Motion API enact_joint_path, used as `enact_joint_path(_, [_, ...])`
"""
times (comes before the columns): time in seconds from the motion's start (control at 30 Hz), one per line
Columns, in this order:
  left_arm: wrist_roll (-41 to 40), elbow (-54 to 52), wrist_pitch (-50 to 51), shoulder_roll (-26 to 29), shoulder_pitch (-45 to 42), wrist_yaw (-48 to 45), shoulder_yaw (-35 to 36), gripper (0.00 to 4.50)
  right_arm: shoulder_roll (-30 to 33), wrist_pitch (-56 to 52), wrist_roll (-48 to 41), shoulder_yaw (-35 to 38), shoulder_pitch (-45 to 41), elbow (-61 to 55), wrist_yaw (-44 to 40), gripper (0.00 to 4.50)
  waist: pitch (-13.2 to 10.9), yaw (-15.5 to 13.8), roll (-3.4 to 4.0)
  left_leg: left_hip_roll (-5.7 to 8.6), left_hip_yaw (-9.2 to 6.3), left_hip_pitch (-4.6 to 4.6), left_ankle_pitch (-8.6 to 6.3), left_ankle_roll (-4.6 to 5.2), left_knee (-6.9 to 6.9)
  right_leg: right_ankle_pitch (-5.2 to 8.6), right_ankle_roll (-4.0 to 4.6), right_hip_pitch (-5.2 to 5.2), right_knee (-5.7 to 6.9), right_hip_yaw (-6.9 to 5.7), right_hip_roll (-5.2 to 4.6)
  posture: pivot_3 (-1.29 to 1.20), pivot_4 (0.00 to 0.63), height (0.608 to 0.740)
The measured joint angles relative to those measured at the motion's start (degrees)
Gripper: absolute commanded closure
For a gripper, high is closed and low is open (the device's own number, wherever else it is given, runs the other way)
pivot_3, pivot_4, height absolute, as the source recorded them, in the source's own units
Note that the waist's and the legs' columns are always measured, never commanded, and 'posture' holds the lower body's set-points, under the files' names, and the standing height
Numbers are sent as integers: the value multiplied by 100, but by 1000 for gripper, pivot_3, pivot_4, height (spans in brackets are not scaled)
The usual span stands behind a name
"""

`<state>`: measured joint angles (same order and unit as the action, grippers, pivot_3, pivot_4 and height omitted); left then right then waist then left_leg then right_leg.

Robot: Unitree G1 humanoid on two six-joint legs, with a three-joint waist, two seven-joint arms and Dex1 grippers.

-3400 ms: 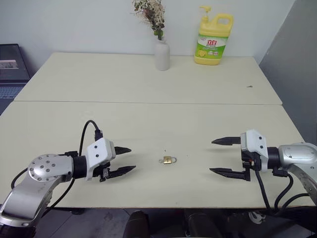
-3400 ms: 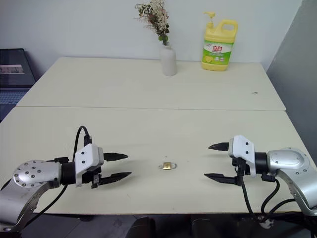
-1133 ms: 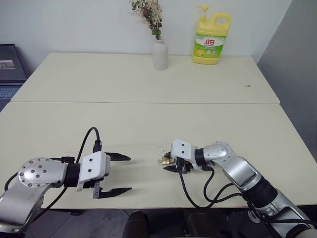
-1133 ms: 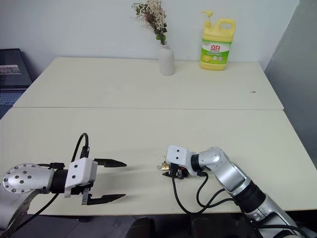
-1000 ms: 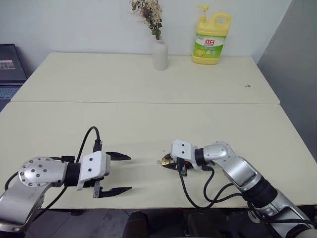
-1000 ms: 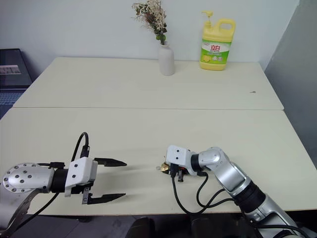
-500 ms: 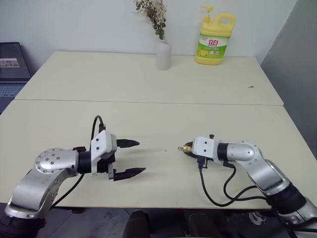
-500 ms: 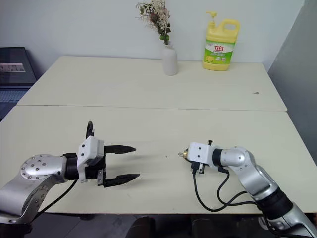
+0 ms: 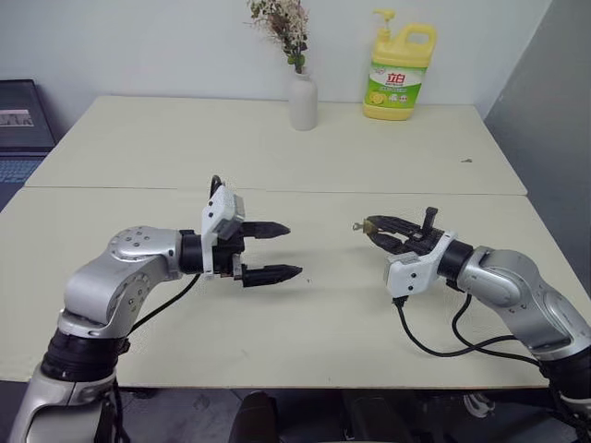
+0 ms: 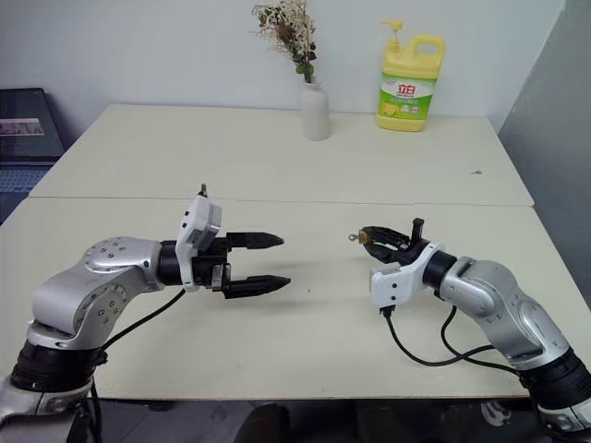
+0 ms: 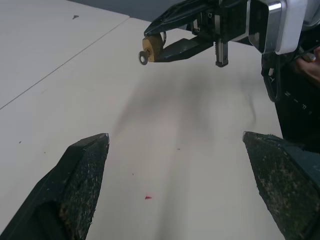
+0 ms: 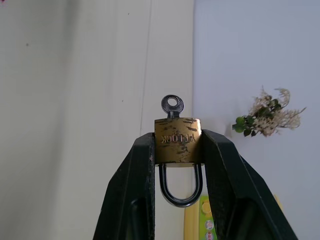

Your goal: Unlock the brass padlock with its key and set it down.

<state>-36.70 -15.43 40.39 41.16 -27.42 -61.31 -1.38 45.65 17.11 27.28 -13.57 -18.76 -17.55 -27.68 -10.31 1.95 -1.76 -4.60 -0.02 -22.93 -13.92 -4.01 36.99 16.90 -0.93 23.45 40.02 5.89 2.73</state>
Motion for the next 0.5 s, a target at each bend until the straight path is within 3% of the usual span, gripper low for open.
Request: enact_joint_path(0.5, [30, 597, 299, -641, -1069, 175, -390, 0, -315, 946, -221, 143, 15, -2, 128, 3562, 0, -12, 0, 1, -5, 2, 1, 0, 4, -7, 12, -6, 2, -3, 0, 0, 150, 740])
